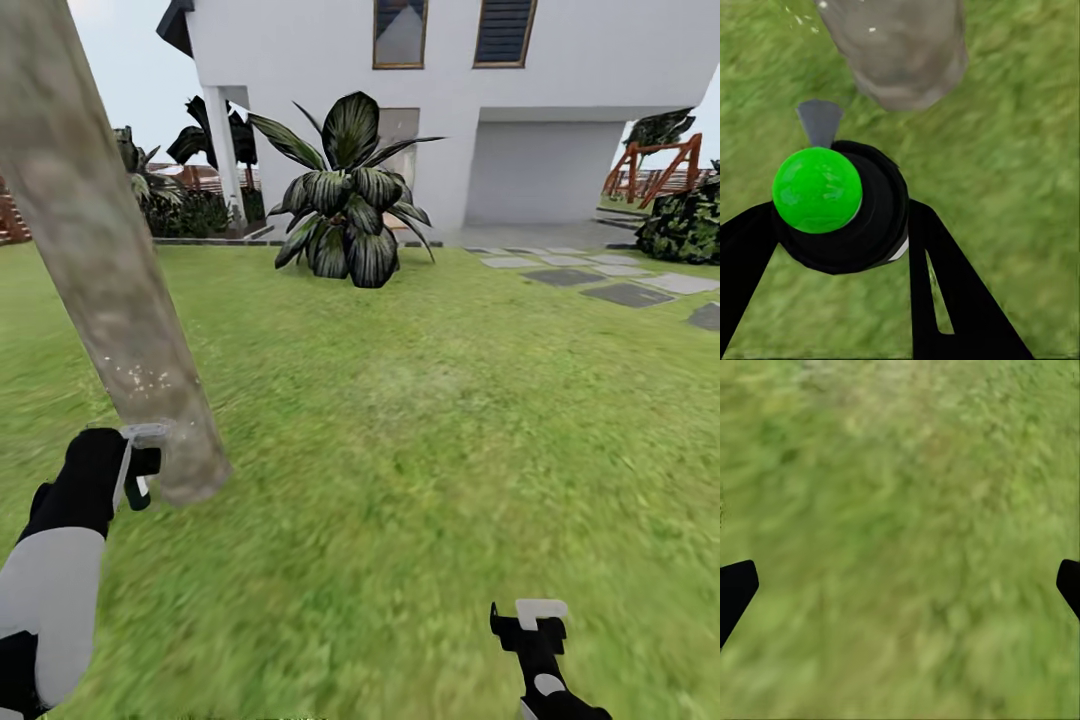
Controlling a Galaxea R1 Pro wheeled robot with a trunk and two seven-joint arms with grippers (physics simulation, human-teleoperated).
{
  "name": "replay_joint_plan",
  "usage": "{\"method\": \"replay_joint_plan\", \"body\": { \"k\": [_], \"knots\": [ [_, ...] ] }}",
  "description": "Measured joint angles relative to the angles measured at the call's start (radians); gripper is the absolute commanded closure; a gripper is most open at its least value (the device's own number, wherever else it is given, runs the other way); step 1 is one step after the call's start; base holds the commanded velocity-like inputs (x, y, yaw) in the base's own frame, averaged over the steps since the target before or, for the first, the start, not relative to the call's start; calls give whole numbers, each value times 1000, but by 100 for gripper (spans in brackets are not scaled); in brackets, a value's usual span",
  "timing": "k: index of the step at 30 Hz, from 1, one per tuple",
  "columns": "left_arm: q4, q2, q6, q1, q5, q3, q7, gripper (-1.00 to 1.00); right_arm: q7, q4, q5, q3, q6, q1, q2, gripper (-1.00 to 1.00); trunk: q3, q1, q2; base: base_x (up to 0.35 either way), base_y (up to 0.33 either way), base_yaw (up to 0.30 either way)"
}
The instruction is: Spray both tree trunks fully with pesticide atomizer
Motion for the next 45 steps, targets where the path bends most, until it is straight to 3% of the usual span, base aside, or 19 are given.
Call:
{"method": "replay_joint_plan", "body": {
  "k": [5,8,11,14,21,24,27,35,45],
  "knots": [
    [12,35,-5,47,6,0,6,100,1,0,0,0,0,0,0,-100,0,0,0,163,-205,277],
    [24,27,-8,53,14,-4,8,100,0,0,0,0,0,0,0,-100,0,-1,0,282,-130,119],
    [75,-14,-11,55,22,-6,10,100,1,0,0,0,0,0,0,-100,0,-1,0,301,-98,11],
    [79,-27,-11,55,16,-2,11,100,1,0,0,0,0,0,0,-100,0,0,0,143,-25,125],
    [70,12,-26,55,12,2,7,100,1,0,0,0,0,0,0,-100,0,0,0,9,-1,172],
    [75,-6,-63,44,26,-2,9,100,2,1,0,0,0,0,0,-100,0,0,0,0,0,7],
    [80,-26,-94,40,17,-5,9,100,1,1,0,0,0,0,0,-100,0,0,0,0,0,0],
    [73,-1,-100,43,11,4,-1,100,1,0,0,0,0,0,0,-100,0,-1,0,143,44,0],
    [84,-1,-104,56,12,0,7,100,1,0,0,0,0,0,0,-100,0,0,0,134,90,162]
  ]
}}
